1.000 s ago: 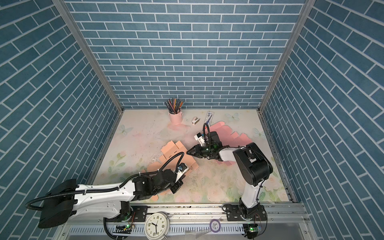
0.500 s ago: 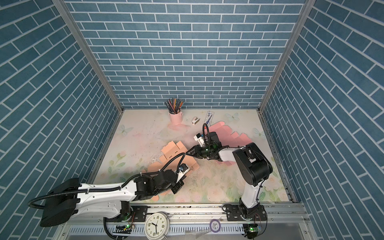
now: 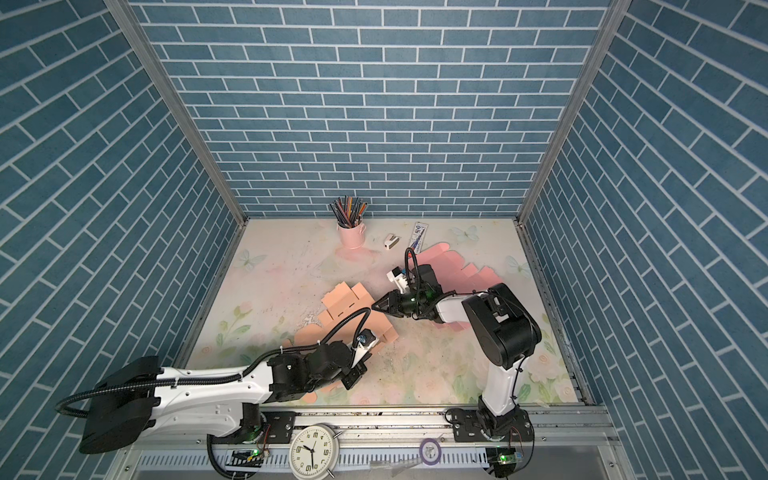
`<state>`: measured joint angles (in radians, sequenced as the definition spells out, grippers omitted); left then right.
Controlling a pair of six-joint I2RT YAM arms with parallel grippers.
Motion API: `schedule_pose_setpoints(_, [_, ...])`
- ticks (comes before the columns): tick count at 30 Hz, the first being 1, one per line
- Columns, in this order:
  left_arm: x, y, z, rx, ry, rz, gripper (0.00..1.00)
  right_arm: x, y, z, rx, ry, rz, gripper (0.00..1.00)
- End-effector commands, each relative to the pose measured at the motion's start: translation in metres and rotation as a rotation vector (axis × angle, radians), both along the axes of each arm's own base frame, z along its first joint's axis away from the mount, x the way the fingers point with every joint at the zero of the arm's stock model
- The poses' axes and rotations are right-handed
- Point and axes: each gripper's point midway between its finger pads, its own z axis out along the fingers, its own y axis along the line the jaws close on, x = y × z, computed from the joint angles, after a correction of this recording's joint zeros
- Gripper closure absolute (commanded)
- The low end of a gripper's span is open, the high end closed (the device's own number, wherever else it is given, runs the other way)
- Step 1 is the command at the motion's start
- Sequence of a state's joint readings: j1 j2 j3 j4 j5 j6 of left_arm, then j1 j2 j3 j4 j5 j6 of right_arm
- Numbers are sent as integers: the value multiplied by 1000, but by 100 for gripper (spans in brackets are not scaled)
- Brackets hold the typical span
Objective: Fold the paper box
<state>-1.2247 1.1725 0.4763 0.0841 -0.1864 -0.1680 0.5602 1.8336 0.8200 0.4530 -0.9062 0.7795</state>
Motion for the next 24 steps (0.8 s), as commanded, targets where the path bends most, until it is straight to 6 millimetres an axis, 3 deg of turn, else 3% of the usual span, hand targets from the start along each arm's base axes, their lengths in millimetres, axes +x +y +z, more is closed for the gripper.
schedule_pose_setpoints(1, [0,-1,5,-18,-14,2,100,-4,3,-1,16,10,22,69])
schedule_pose_setpoints(15, [-1,-2,5,-20,-20,2,100,-8,4,-10,0,31,37,66])
schedule_pose_setpoints(24, [-2,0,1,-12,-21,7,100,-10,5,-9,11,36,47,75])
